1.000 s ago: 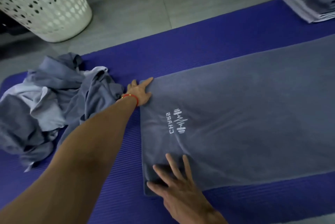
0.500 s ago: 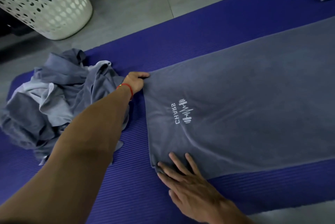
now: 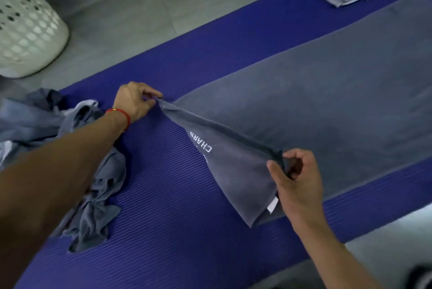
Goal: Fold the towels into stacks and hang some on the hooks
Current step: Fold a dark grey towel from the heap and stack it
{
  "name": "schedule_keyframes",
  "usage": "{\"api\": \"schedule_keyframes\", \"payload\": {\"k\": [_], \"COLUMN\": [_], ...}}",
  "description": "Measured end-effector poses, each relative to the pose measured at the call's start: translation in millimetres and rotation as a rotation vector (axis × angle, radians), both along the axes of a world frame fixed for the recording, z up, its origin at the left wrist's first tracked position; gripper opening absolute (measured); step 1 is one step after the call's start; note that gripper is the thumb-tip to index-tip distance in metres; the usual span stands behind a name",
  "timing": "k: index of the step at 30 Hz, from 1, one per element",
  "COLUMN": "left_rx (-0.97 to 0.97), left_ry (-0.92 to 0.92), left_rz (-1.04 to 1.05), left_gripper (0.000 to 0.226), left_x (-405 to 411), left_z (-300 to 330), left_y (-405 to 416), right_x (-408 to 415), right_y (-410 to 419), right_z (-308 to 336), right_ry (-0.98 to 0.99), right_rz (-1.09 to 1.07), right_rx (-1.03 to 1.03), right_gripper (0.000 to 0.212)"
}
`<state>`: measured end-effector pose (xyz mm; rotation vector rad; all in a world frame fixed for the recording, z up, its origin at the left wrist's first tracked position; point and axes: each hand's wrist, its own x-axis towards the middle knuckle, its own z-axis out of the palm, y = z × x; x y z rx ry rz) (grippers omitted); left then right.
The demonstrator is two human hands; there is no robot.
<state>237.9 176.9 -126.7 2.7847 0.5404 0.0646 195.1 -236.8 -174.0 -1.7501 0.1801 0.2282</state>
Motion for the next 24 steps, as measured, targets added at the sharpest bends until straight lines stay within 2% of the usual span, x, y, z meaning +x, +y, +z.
{"api": "schedule_keyframes", "payload": {"k": [3, 6, 12, 16, 21, 24], "left_rx": [0.005, -0.045, -0.404, -0.555, -0.490, -0.319], "left_ry": [-0.044, -0.073, -0.089, -0.157, -0.271, -0.372], "left_rz": [-0.063, -0.118, -0.080, -0.082, -0.129, -0.181], "left_gripper": [0.012, 0.011, 0.014, 0.018, 0.020, 0.013], "left_x": [44, 100, 227, 314, 411, 456], "left_z": [17, 31, 42, 37, 13, -3], "left_y": [-31, -70, -173, -257, -352, -401], "right_x": [38, 79, 145, 192, 276, 322], "right_y": [-34, -73, -164, -225, -303, -340], "right_z": [1, 6, 13, 9, -10, -30], "right_ry": [0.022, 0.022, -0.180, -0.189, -0.238, -0.214], "right_rz": [-0.096, -0.177, -0.313, -0.461, -0.605, -0.673], "right_rx": [0.030, -0.002, -0.359, -0.476, -0.629, -0.804], "right_gripper": [0.040, 0.031, 0.020, 0.022, 0.034, 0.029]}}
